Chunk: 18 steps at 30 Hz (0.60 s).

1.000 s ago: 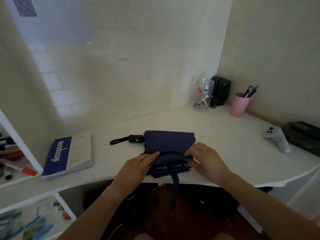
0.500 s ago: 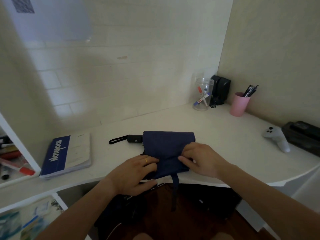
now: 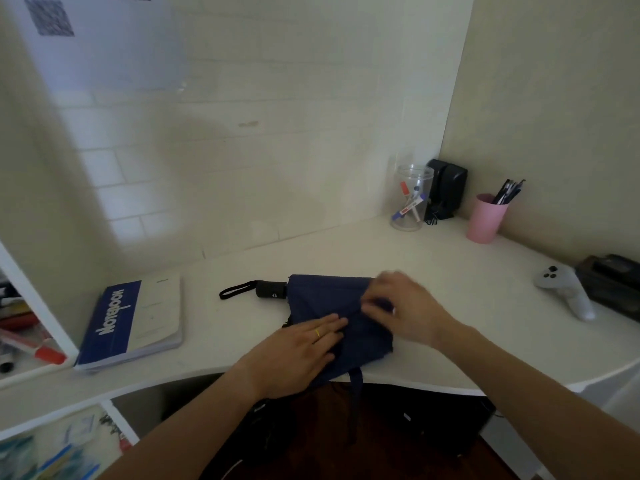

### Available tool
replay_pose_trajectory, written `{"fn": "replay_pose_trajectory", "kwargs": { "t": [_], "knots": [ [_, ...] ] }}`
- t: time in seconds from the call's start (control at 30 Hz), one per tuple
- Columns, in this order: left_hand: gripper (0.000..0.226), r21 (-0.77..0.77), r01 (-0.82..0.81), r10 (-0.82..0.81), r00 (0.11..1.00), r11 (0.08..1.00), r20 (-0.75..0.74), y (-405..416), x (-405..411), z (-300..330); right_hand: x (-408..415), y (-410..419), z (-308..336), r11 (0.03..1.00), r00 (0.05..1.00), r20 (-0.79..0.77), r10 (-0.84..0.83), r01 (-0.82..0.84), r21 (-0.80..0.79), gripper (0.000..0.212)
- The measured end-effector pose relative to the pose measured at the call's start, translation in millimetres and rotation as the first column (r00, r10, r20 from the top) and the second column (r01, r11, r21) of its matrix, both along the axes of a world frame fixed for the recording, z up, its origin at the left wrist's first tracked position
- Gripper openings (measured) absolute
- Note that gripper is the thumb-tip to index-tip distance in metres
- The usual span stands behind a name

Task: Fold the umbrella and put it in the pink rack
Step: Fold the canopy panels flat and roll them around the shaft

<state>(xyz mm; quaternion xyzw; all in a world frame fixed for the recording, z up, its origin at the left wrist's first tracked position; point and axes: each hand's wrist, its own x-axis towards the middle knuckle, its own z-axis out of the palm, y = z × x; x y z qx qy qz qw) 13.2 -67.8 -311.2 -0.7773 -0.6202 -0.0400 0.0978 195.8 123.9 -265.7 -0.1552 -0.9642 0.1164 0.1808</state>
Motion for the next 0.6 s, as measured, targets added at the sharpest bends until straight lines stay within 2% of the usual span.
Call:
{"fn": "replay_pose_trajectory", "kwargs": {
  "t": [0.03, 0.07, 0.1, 0.17, 0.2, 0.3, 0.4, 0.5, 0.53, 0.6],
  "knots": [
    [0.052, -0.031, -0.011, 0.012, 0.999, 0.999, 0.04, 0, 1, -1, -9, 10, 7, 0.996, 0.996, -0.035, -0.087, 0.086, -0.01, 0.039],
    [0.052, -0.063, -0.021, 0.026, 0.997, 0.998, 0.068, 0, 2, 0, -19, 19, 14, 0.985, 0.987, 0.03, -0.157, 0.159, -0.068, 0.05],
    [0.053, -0.092, -0.029, 0.037, 0.995, 0.995, 0.093, 0, 3, 1, -30, 27, 18, 0.964, 0.971, 0.159, -0.18, 0.207, -0.169, 0.061],
    [0.053, -0.138, -0.028, 0.046, 0.99, 0.99, 0.131, -1, 2, 4, -48, 40, 23, 0.923, 0.914, 0.393, -0.098, 0.232, -0.308, 0.066],
    [0.053, -0.158, -0.028, 0.051, 0.988, 0.987, 0.144, -1, 0, 5, -53, 44, 25, 0.927, 0.904, 0.426, -0.042, 0.194, -0.321, 0.06],
    [0.053, -0.189, -0.016, 0.05, 0.983, 0.982, 0.174, 1, -3, 4, -60, 51, 28, 0.95, 0.945, 0.326, 0.034, 0.071, -0.304, 0.033],
    [0.053, -0.185, -0.002, 0.039, 0.98, 0.983, 0.193, 5, -8, 0, -60, 46, 25, 0.988, 0.98, 0.196, 0.021, 0.009, -0.154, 0.019],
    [0.053, -0.183, -0.013, 0.049, 0.98, 0.983, 0.191, 9, -11, -6, -53, 36, 8, 0.997, 0.998, -0.002, 0.058, -0.057, 0.061, 0.02],
    [0.052, -0.184, -0.014, 0.051, 0.98, 0.983, 0.195, 9, -12, -7, -50, 34, 2, 0.993, 0.994, -0.061, 0.085, -0.079, 0.089, 0.021],
    [0.052, -0.184, -0.015, 0.053, 0.977, 0.983, 0.205, 9, -12, -6, -42, 34, -6, 0.994, 0.988, -0.114, 0.104, -0.107, -0.017, 0.021]
  ]
}}
